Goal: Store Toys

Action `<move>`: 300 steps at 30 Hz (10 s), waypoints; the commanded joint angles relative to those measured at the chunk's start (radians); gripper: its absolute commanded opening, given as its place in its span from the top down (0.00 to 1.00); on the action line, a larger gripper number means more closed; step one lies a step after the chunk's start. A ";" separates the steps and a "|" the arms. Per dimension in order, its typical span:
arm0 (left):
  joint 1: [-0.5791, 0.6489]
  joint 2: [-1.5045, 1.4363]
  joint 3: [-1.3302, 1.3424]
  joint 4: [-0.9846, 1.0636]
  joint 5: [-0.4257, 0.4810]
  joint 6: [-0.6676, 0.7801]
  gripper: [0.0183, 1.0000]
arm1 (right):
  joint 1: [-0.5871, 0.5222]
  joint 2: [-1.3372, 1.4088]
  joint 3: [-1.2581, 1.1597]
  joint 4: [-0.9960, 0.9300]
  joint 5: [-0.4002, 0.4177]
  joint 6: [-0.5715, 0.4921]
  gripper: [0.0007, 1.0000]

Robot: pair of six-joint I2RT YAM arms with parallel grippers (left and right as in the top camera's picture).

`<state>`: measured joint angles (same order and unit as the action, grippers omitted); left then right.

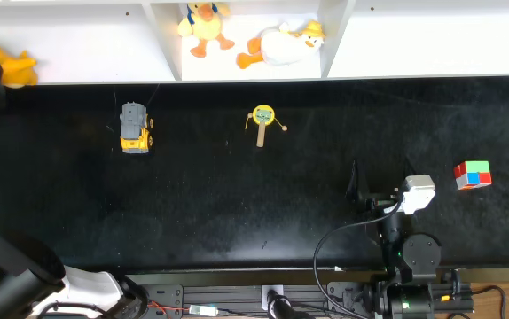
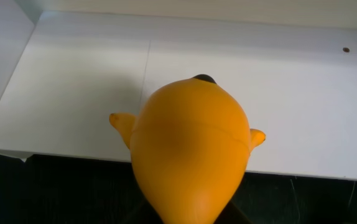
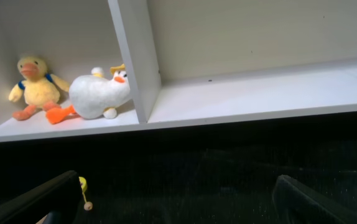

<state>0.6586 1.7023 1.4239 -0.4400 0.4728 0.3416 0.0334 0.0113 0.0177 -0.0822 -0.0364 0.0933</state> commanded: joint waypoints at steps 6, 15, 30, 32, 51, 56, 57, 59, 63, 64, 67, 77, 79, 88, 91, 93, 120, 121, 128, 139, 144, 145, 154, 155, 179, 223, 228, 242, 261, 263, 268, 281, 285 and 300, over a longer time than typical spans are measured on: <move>-0.029 0.011 0.032 0.025 -0.003 -0.029 0.98 | -0.001 -0.007 -0.013 0.005 0.003 0.004 0.01; -0.039 0.069 0.032 0.039 -0.003 -0.035 0.98 | -0.001 -0.007 -0.013 0.005 0.003 0.004 0.00; -0.039 0.088 0.031 0.039 -0.012 -0.037 0.98 | -0.001 -0.007 -0.013 0.005 0.003 0.004 0.00; -0.039 0.088 0.031 0.042 -0.017 -0.037 0.98 | -0.001 -0.007 -0.013 0.005 0.003 0.004 0.00; -0.057 0.092 0.031 0.087 -0.060 -0.037 0.98 | -0.001 -0.007 -0.013 0.005 0.003 0.004 0.00; -0.059 0.096 0.031 0.087 -0.063 -0.037 0.98 | -0.001 -0.007 -0.013 0.005 0.003 0.004 0.00; -0.060 0.099 0.031 0.087 -0.063 -0.037 0.98 | -0.001 -0.007 -0.013 0.005 0.003 0.004 0.00; -0.060 0.106 0.031 0.087 -0.063 -0.037 0.98 | -0.001 -0.007 -0.013 0.005 0.003 0.004 0.00; -0.060 0.116 0.031 0.086 -0.063 -0.038 0.98 | -0.001 -0.007 -0.013 0.005 0.003 0.004 0.00; -0.060 0.117 0.031 0.087 -0.063 -0.037 0.98 | -0.001 -0.007 -0.013 0.005 0.003 0.004 0.00; -0.060 0.122 0.031 0.094 -0.063 -0.039 0.98 | -0.001 -0.007 -0.013 0.005 0.003 0.004 0.00; -0.069 0.157 0.031 0.127 -0.041 -0.066 0.97 | -0.001 -0.007 -0.013 0.005 0.003 0.004 0.00; -0.074 0.157 0.031 0.135 -0.041 -0.066 0.96 | -0.001 -0.007 -0.013 0.005 0.003 0.004 0.00; -0.101 0.157 0.031 0.159 -0.041 -0.067 0.91 | -0.001 -0.007 -0.013 0.005 0.003 0.004 0.00; -0.101 0.157 0.031 0.161 -0.041 -0.067 0.90 | -0.001 -0.007 -0.013 0.005 0.003 0.004 0.00; -0.101 0.157 0.031 0.159 -0.041 -0.067 0.90 | -0.001 -0.007 -0.013 0.005 0.003 0.004 0.00; -0.082 0.157 0.031 0.146 -0.040 -0.066 0.00 | -0.001 -0.007 -0.013 0.005 0.003 0.004 0.00; -0.082 0.157 0.031 0.145 -0.040 -0.066 0.00 | -0.001 -0.007 -0.013 0.005 0.003 0.004 0.00; -0.082 0.122 0.031 0.100 -0.029 -0.066 0.00 | -0.001 -0.007 -0.013 0.005 0.003 0.004 0.01; -0.053 0.026 0.016 -0.034 -0.033 -0.051 0.00 | -0.001 -0.007 -0.013 0.005 0.003 0.004 0.00; -0.016 -0.053 -0.073 -0.052 -0.033 -0.051 0.00 | -0.001 -0.007 -0.013 0.005 0.003 0.004 0.01; -0.010 -0.078 -0.102 -0.049 -0.034 -0.050 0.00 | -0.001 -0.007 -0.013 0.005 0.003 0.004 0.01; -0.037 -0.394 -0.441 -0.002 -0.049 -0.031 0.00 | -0.001 -0.007 -0.013 0.005 0.003 0.004 0.00; -0.050 -0.428 -0.477 -0.003 -0.053 -0.034 0.00 | -0.001 -0.007 -0.013 0.005 0.003 0.004 0.00; -0.459 -0.509 -0.792 0.160 -0.143 -0.215 0.00 | -0.001 -0.007 -0.013 0.005 0.003 0.004 0.00; -0.463 -0.287 -0.790 0.354 -0.201 -0.216 0.53 | -0.001 -0.007 -0.013 0.005 0.003 0.004 0.01; -0.463 -0.425 -0.790 0.284 -0.217 -0.216 0.54 | -0.001 -0.007 -0.013 0.005 0.003 0.004 0.00; -0.464 -0.509 -0.707 0.257 -0.220 -0.273 0.57 | -0.001 -0.007 -0.013 0.005 0.003 0.004 0.01; -0.465 -0.163 -0.340 0.213 -0.202 -0.291 0.61 | -0.001 -0.007 -0.013 0.005 0.003 0.004 0.00; -0.465 -0.126 -0.301 0.206 -0.202 -0.291 0.61 | -0.001 -0.007 -0.013 0.005 0.003 0.004 0.00; -0.465 -0.053 -0.235 0.209 -0.201 -0.291 0.60 | -0.001 -0.007 -0.013 0.005 0.003 0.004 0.00; -0.465 0.049 -0.186 0.266 -0.201 -0.321 0.59 | -0.001 -0.007 -0.013 0.005 0.003 0.004 0.00; -0.465 0.053 -0.186 0.266 -0.202 -0.320 0.12 | -0.001 -0.007 -0.013 0.005 0.003 0.004 0.01; -0.465 -0.219 -0.398 0.149 -0.246 -0.290 0.00 | -0.001 -0.007 -0.013 0.005 0.003 0.004 0.00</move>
<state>0.1978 1.6085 1.0977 -0.2886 0.2462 0.0311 0.0334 0.0113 0.0177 -0.0822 -0.0368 0.0937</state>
